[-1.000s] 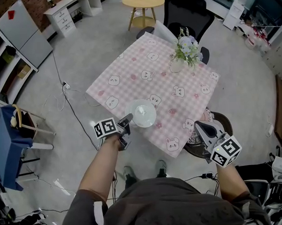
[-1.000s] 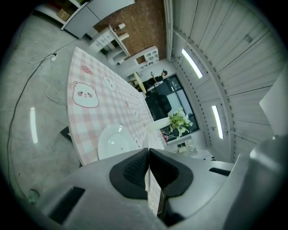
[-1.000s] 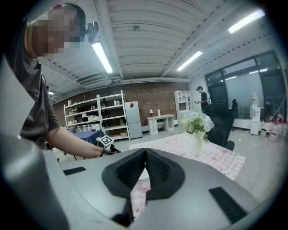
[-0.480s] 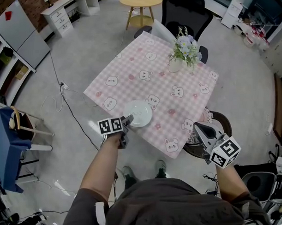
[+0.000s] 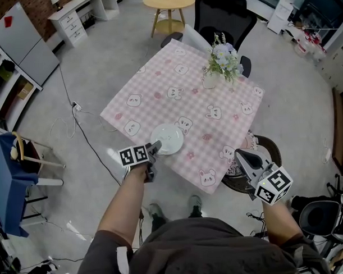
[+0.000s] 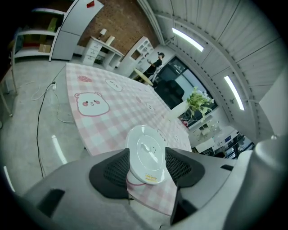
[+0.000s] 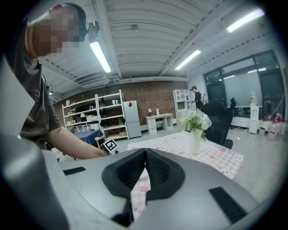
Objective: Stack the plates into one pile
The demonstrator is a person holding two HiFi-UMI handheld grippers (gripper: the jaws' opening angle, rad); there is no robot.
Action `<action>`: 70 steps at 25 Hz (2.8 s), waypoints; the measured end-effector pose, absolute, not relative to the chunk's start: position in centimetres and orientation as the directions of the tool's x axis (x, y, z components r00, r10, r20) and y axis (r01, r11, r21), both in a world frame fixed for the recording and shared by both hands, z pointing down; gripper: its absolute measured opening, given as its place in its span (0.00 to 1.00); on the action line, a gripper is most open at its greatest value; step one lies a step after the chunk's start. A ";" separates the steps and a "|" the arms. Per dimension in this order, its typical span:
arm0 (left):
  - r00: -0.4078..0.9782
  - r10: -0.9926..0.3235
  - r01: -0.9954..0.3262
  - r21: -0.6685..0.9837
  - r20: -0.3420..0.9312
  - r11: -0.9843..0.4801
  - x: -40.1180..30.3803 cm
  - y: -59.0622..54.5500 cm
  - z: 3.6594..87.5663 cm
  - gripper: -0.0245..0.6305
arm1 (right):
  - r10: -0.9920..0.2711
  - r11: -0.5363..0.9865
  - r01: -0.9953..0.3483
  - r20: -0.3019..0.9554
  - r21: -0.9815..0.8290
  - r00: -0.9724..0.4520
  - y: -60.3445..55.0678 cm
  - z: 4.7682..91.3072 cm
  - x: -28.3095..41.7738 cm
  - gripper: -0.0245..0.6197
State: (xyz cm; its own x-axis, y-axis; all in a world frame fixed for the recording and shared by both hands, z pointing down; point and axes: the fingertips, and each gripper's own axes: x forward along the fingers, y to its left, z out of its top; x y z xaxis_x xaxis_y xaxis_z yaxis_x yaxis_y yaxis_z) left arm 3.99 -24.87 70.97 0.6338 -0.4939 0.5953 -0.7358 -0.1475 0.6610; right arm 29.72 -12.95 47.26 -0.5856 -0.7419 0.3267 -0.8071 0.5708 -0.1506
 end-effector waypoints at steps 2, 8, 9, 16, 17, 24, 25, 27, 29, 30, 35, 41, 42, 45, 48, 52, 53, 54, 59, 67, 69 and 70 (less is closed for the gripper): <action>0.640 -0.501 -0.733 0.659 0.583 -0.169 4.3 -24.7 70.4 0.39 | -0.745 0.568 -0.810 0.325 -0.148 -0.582 -13.0 47.1 30.0 0.03; 0.672 -0.532 -0.699 0.679 0.514 -0.227 5.2 -23.6 67.7 0.39 | -0.754 0.564 -0.813 0.313 -0.143 -0.578 -13.1 46.6 30.2 0.03; 0.678 -0.537 -0.694 0.676 0.502 -0.245 5.2 -23.5 67.0 0.39 | -0.755 0.567 -0.812 0.308 -0.138 -0.579 -13.2 46.4 30.1 0.03; 0.709 -0.589 -0.671 0.629 0.388 -0.394 5.1 -21.8 59.1 0.34 | -0.755 0.592 -0.799 0.275 -0.105 -0.595 -13.3 44.1 28.6 0.03; 0.713 -0.599 -0.667 0.618 0.366 -0.417 4.9 -21.6 57.7 0.33 | -0.755 0.595 -0.797 0.269 -0.101 -0.598 -13.4 43.8 28.3 0.03; 0.728 -0.648 -0.654 0.509 0.224 -0.560 3.1 -19.2 47.8 0.25 | -0.742 0.634 -0.771 0.232 -0.064 -0.629 -14.1 41.4 25.8 0.03; 0.727 -0.656 -0.656 0.488 0.203 -0.576 2.6 -18.8 46.4 0.24 | -0.739 0.639 -0.767 0.227 -0.059 -0.634 -14.3 41.0 25.4 0.03; 0.719 -0.674 -0.669 0.429 0.167 -0.607 1.7 -18.1 43.7 0.21 | -0.732 0.652 -0.757 0.219 -0.050 -0.645 -14.5 40.3 24.5 0.03; 0.703 -0.697 -0.692 0.360 0.140 -0.626 0.6 -17.3 41.4 0.19 | -0.724 0.664 -0.746 0.213 -0.042 -0.656 -14.7 39.6 23.5 0.03; 0.694 -0.709 -0.704 0.327 0.128 -0.630 0.0 -16.9 40.5 0.18 | -0.720 0.669 -0.742 0.209 -0.039 -0.661 -14.7 39.3 23.1 0.03; 0.657 -0.749 -0.746 0.219 0.085 -0.629 -2.6 -14.3 37.5 0.12 | -0.707 0.690 -0.724 0.197 -0.020 -0.679 -14.7 37.7 21.0 0.03; 0.613 -0.790 -0.777 0.203 0.028 -0.596 -5.0 -11.9 35.8 0.06 | -0.692 0.710 -0.704 0.185 0.000 -0.698 -14.4 36.7 19.3 0.03; 0.608 -0.794 -0.779 0.205 0.019 -0.592 -5.4 -11.5 35.6 0.05 | -0.690 0.713 -0.701 0.183 0.003 -0.701 -14.3 36.6 19.0 0.03; 0.606 -0.795 -0.777 0.221 0.010 -0.589 -6.2 -10.3 35.7 0.05 | -0.685 0.719 -0.695 0.181 0.007 -0.706 -13.9 36.5 18.5 0.03; 0.611 -0.791 -0.771 0.246 0.021 -0.588 -6.3 -9.7 36.4 0.05 | -0.680 0.722 -0.692 0.184 -0.001 -0.709 -13.7 36.9 18.3 0.03; 0.614 -0.788 -0.773 0.231 0.036 -0.592 -6.0 -9.5 36.7 0.05 | -0.675 0.723 -0.690 0.187 -0.028 -0.714 -13.7 37.6 18.0 0.03; 0.615 -0.788 -0.773 0.226 0.035 -0.593 -5.8 -9.5 36.6 0.05 | -0.673 0.724 -0.689 0.187 -0.031 -0.715 -13.7 37.7 18.0 0.03; 0.616 -0.787 -0.773 0.221 0.034 -0.595 -5.6 -9.6 36.5 0.05 | -0.672 0.725 -0.688 0.187 -0.033 -0.717 -13.7 37.7 18.1 0.03; 0.619 -0.785 -0.774 0.201 0.035 -0.601 -5.2 -9.7 36.2 0.05 | -0.671 0.725 -0.688 0.195 -0.030 -0.715 -13.7 37.8 18.3 0.03; 0.626 -0.779 -0.770 0.195 0.043 -0.608 -5.1 -9.6 36.2 0.05 | -0.676 0.723 -0.691 0.216 0.006 -0.705 -13.3 37.9 18.1 0.02; 0.627 -0.778 -0.769 0.197 0.043 -0.608 -5.0 -9.5 36.2 0.05 | -0.673 0.726 -0.688 0.218 0.007 -0.707 -13.2 37.9 18.1 0.03; 0.628 -0.777 -0.768 0.197 0.043 -0.609 -5.0 -9.5 36.2 0.05 | -0.671 0.727 -0.687 0.219 0.007 -0.708 -13.2 37.9 18.1 0.02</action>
